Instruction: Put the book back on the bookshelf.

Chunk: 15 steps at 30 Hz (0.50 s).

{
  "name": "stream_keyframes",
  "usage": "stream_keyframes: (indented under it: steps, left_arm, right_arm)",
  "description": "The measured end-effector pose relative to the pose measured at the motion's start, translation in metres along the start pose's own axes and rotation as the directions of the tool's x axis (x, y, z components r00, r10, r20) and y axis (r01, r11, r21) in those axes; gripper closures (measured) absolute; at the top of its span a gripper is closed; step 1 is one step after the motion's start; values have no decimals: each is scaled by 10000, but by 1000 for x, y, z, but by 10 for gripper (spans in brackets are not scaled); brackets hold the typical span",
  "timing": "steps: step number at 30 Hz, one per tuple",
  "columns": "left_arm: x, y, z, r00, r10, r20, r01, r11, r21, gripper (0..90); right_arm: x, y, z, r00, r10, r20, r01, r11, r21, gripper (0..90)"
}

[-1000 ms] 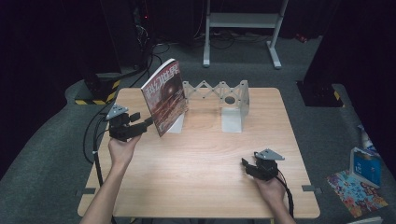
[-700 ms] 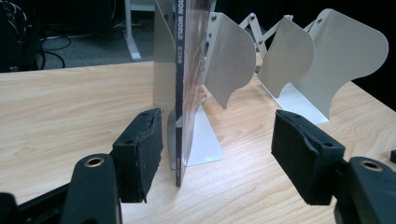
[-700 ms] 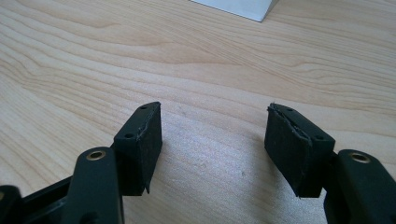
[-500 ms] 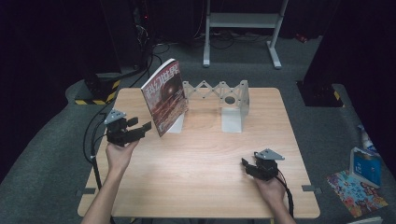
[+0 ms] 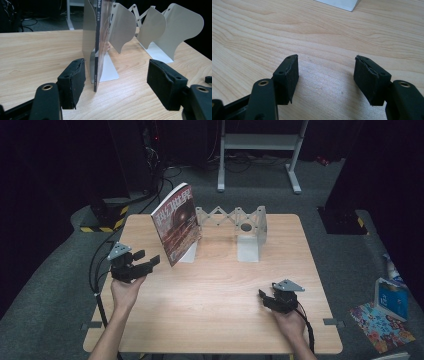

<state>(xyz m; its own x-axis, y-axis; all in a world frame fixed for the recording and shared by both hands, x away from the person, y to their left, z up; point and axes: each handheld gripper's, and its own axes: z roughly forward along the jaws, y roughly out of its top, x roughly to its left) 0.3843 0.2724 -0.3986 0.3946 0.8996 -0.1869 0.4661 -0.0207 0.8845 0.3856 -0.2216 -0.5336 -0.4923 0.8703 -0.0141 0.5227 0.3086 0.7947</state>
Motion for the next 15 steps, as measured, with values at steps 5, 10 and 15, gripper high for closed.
stream_keyframes:
  steps: [5, 10, 15]
  left_arm:
    - [-3, -3, -4, 10000, 53, -12, -54, 9999, -149, 314]
    - [-5, -6, -7, 10000, 94, -20, -95, 9996, -274, 316]
    - [-11, -9, -9, 9999, 135, 7, -135, 9992, -372, 318]
  right_arm:
    - [0, 0, 0, 10000, -2, 6, 2, 10000, 0, 368]
    - [0, 0, 0, 10000, -12, 8, 12, 10000, 1, 368]
    - [0, 0, 0, 10000, 3, 4, -3, 10000, 18, 368]
